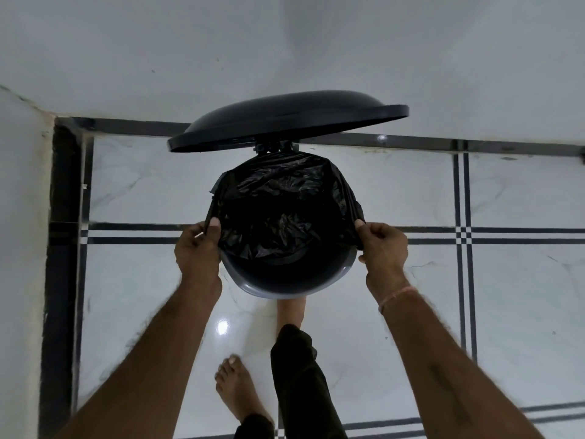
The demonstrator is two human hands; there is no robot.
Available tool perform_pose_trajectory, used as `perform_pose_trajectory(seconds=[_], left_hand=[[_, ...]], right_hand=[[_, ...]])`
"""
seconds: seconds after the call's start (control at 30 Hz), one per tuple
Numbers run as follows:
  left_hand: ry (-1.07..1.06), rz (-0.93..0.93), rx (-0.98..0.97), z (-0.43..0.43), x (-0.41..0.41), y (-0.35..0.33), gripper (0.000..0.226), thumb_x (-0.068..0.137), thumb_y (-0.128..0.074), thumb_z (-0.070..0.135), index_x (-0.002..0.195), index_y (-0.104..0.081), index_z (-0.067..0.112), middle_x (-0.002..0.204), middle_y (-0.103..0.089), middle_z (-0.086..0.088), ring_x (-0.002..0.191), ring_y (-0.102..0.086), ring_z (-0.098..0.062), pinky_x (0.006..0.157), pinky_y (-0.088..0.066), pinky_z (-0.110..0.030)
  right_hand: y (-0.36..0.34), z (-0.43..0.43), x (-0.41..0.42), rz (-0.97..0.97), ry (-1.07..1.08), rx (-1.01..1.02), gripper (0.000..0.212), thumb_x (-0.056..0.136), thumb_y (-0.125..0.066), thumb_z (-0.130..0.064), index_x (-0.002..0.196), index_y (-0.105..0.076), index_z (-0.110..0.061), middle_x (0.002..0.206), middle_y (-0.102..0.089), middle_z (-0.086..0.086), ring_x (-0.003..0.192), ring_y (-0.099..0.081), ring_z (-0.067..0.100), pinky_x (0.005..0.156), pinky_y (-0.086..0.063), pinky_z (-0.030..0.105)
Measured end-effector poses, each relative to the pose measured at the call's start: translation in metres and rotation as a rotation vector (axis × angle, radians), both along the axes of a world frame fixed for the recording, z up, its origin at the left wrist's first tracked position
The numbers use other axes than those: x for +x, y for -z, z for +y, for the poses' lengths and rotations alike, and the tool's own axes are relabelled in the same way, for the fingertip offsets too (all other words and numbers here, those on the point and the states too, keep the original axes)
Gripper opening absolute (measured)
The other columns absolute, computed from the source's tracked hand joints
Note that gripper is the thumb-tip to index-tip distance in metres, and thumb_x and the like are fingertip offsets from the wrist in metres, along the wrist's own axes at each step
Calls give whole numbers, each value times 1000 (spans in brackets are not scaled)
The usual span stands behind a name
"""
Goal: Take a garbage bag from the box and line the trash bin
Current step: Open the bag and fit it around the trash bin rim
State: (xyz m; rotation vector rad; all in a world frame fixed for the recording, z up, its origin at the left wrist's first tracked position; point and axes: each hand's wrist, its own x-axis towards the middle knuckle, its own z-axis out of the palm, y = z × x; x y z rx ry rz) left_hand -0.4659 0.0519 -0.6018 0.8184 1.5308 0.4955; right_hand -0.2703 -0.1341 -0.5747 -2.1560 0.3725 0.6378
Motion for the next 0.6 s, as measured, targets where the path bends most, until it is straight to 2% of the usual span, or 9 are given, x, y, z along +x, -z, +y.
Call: perform_pose_trajectory(seconds=[0.07,0.13,0.2,0.27,0.33,0.43,0.53,0.6], left_hand=[[-52,18,-25,0,-4,-1,23,96,-74,27,79,-59,25,74,-54,5,56,-49,-3,60,-42,-28],[-93,8,-67,2,-6,-4,29,97,-73,29,75,-55,26,74,-56,7,58,-49,-4,61,-41,-27],[-129,-54,-167,4,-6,-9,23,99,-70,33,81,-57,26,84,-66,9,70,-59,-7,68,-46,-27],[-151,-93,-254,7,-8,-11,15,100,-68,37,99,-64,23,93,-70,9,80,-64,-10,77,-51,-28],[-164,-81,-289,12,-11,-10,22,100,-67,39,112,-65,22,96,-70,7,81,-64,-11,77,-52,-28],[-150,-30,-303,19,-14,-8,21,101,-65,39,112,-65,21,92,-67,6,67,-60,-7,62,-48,-22],[-175,-12,-331,22,-10,-11,21,103,-62,39,92,-64,21,70,-53,5,39,-41,-4,42,-38,-17],[-171,-31,-357,20,-8,-15,30,101,-62,47,86,-62,21,64,-49,6,35,-33,-4,39,-34,-16]], right_hand=[[-2,-1,-2,33,28,28,25,94,-76,-30,74,-70,-15,71,-68,-1,70,-63,19,61,-49,30],[-8,1,-4,126,111,118,30,98,-71,-30,73,-63,-16,73,-65,1,73,-63,20,55,-43,25],[-14,2,-6,263,212,233,27,102,-67,-30,78,-61,-17,72,-67,-1,64,-64,15,45,-41,20],[-17,2,-10,392,303,358,21,104,-64,-26,86,-62,-16,68,-68,-3,50,-60,7,37,-35,16],[-14,1,-13,487,377,488,19,106,-60,-20,88,-60,-15,68,-63,-3,40,-51,2,32,-27,14],[-8,4,-18,552,457,613,16,107,-55,-18,91,-60,-16,80,-61,-4,37,-47,-1,29,-25,12],[-6,8,-21,589,548,676,15,108,-54,-20,95,-61,-17,85,-64,-5,37,-49,0,29,-27,12],[-7,10,-24,606,586,706,19,109,-52,-25,94,-61,-17,80,-65,-7,34,-46,0,29,-28,12]])
